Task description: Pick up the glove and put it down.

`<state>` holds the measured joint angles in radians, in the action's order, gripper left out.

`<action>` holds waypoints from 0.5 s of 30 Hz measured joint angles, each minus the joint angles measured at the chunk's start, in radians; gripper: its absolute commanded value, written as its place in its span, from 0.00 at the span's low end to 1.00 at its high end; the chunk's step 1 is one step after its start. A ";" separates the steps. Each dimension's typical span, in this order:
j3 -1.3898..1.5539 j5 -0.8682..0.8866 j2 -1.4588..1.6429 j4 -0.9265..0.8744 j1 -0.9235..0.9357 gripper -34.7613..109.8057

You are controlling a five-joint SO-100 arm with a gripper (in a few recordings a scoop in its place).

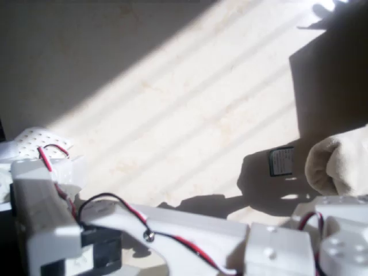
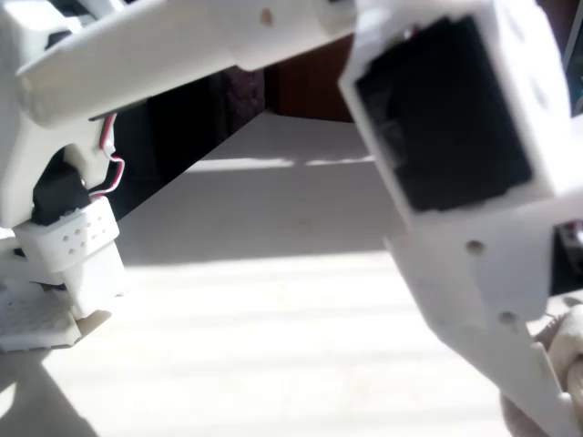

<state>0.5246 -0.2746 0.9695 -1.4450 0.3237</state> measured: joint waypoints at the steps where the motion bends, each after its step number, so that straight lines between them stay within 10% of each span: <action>1: 0.000 0.000 -0.014 0.000 0.018 0.24; 15: 0.000 -0.003 -0.239 0.000 0.078 0.24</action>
<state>0.5246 -0.2777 0.7302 -1.4450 0.4019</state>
